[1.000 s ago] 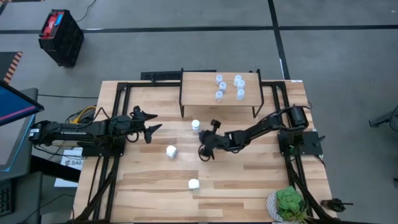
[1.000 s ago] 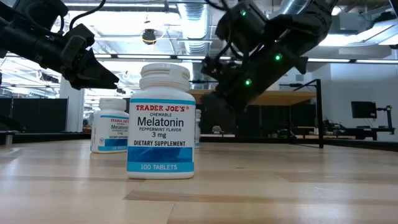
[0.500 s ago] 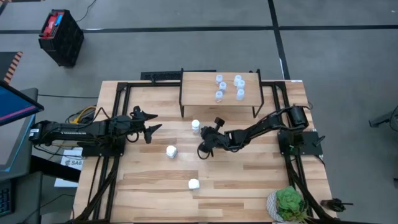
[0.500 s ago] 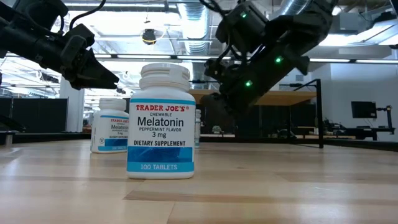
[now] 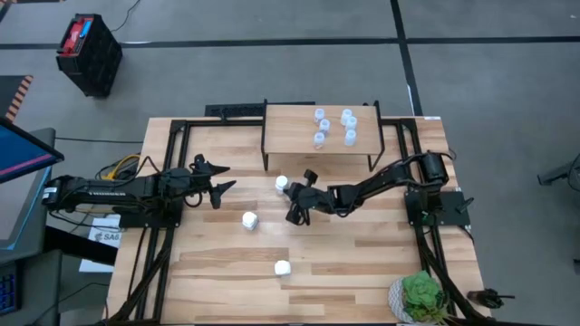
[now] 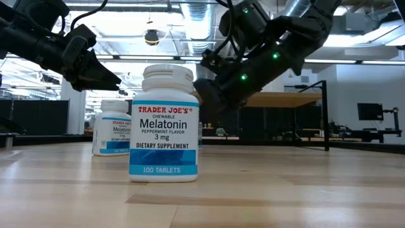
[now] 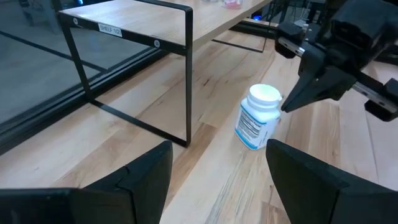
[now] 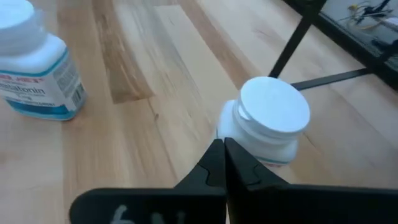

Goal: Pick and place medicine bottles onto shelf by color
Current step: Adjust the white blue pill bottles on the table

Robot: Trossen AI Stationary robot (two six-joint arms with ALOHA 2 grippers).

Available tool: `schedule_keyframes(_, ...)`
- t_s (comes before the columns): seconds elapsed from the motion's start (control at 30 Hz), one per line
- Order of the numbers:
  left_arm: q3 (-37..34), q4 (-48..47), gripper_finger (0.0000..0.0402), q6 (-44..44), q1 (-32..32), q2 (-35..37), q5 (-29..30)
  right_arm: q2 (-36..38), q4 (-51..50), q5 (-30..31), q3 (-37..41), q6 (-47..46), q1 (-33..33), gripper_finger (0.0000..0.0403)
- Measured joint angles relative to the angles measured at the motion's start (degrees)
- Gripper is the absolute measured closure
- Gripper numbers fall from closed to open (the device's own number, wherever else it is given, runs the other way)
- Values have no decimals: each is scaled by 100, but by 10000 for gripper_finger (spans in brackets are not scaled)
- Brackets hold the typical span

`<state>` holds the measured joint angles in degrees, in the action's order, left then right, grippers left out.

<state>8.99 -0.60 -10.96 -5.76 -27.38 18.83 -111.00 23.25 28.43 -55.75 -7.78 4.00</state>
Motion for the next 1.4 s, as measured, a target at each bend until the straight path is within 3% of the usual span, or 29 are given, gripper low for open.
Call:
schedule_keyframes(0.13,0,-2,155,-4,0,0,0,0,147,-464,0,-167,10,397)
schedule_keyframes(0.33,0,-2,155,-39,-2,0,0,408,14,-2542,-94,-80,84,397)
schedule_keyframes(0.53,2,-12,155,-200,-2,0,0,1511,-1678,-2704,-142,90,370,397)
schedule_keyframes(0.7,2,-15,155,-213,-1,-2,0,1818,-1909,-2976,-142,-440,1082,397)
schedule_keyframes(0.93,2,0,155,-214,0,0,0,726,-488,-2962,-217,-1283,2135,397)
schedule_keyframes(1.07,2,-24,155,-211,-2,0,-2,-274,-470,-2917,-1131,-1853,2312,398)
schedule_keyframes(1.2,4,-196,155,-125,0,0,2,-1084,-1824,-2968,-2580,-1602,2368,398)
schedule_keyframes(1.33,4,-344,155,-235,-1,0,-2,-1588,-3654,-2153,-3901,-1588,2456,398)
schedule_keyframes(1.4,4,-405,155,-276,0,1,-10,-1740,-3980,-1991,-4281,-1448,2470,398)
